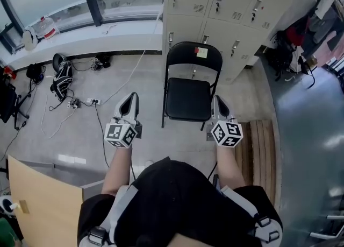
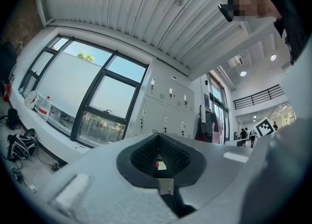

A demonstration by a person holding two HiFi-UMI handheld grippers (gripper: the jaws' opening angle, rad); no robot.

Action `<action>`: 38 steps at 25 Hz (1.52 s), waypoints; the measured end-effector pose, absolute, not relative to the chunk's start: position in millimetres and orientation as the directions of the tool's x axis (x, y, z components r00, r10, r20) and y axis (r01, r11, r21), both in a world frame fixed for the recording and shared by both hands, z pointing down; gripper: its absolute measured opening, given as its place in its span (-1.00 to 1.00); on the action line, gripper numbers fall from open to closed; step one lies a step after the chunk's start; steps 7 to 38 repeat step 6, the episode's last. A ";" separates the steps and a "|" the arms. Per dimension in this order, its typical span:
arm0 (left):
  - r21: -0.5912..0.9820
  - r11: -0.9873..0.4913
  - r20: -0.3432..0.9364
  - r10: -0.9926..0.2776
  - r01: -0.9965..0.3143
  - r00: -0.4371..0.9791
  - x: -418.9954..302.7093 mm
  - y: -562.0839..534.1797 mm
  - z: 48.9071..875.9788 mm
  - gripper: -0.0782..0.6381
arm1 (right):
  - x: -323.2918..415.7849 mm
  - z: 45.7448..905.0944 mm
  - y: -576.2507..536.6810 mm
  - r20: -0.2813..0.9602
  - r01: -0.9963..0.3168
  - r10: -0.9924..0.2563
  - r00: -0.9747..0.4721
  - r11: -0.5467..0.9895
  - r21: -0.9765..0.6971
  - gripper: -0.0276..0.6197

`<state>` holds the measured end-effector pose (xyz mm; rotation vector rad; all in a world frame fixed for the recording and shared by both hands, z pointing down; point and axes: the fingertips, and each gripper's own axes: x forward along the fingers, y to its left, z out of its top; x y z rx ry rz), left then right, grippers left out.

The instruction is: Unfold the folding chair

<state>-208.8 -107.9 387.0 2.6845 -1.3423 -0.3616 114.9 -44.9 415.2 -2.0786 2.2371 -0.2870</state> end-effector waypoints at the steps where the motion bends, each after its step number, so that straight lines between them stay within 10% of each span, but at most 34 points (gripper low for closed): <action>1: 0.207 -0.600 -0.161 -0.800 -0.773 0.578 -209.2 -109.4 386.0 -0.78 | 114.5 415.1 -46.6 0.071 -0.980 -0.994 -0.082 0.067 -0.188 -0.90; 38: 0.181 -0.611 -0.167 -0.791 -0.770 0.588 -205.4 -114.0 379.8 -0.78 | 112.6 413.8 -51.5 0.068 -0.980 -0.993 -0.092 0.078 -0.181 -0.90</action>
